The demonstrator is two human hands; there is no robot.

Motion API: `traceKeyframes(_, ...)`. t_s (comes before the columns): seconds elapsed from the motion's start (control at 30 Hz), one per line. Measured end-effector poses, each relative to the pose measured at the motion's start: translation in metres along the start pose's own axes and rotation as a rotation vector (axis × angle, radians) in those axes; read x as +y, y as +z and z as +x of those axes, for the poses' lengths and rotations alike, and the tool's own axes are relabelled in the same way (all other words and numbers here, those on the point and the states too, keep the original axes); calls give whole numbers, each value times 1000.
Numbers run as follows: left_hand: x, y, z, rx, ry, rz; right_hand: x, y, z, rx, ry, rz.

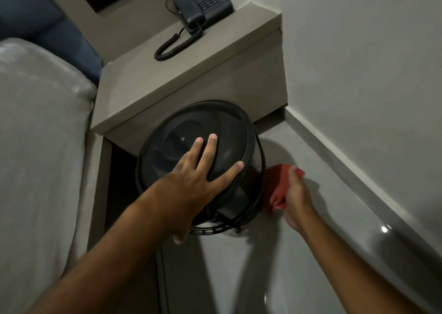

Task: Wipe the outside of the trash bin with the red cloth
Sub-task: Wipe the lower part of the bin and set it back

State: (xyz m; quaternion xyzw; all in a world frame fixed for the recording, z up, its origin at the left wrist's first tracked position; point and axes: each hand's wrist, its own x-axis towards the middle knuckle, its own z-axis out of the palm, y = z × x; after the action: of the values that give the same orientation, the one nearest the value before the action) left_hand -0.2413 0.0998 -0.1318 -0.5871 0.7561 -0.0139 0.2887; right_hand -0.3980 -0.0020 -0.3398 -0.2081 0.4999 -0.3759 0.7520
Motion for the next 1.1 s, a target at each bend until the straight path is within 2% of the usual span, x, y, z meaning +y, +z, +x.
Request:
traceKeyframes(0.17,-1,12,-25,165,144,210,-8,-43,6,117,49,287)
traceKeyframes(0.33,-15,15,-17,125,235,396,-23,-38,2,71,52,347)
traceKeyframes(0.4,-26,10,-14,153,326,420,-31,-41,1,72,39,362)
traceKeyframes(0.47,-35,-1,-10,214,345,377,-34,-44,1,98,21,404)
traceKeyframes(0.53,-27,-14,0,262,205,245,-35,-46,0,122,7,428)
traceKeyframes(0.63,13,-33,37,351,-194,7,-32,-49,-1,123,9,428)
traceKeyframes(0.7,26,-44,63,415,-399,-82,-27,-54,-1,126,-6,394)
traceKeyframes(0.77,16,-42,75,456,-421,-169,-22,-62,1,153,-52,329)
traceKeyframes(0.87,-12,-19,63,349,-331,-321,-15,-64,1,164,-88,244)
traceKeyframes(0.97,-25,4,54,262,-420,-557,-1,-47,-2,80,-47,237)
traceKeyframes(1.1,-25,8,60,284,-446,-628,12,-1,-20,-114,-90,303)
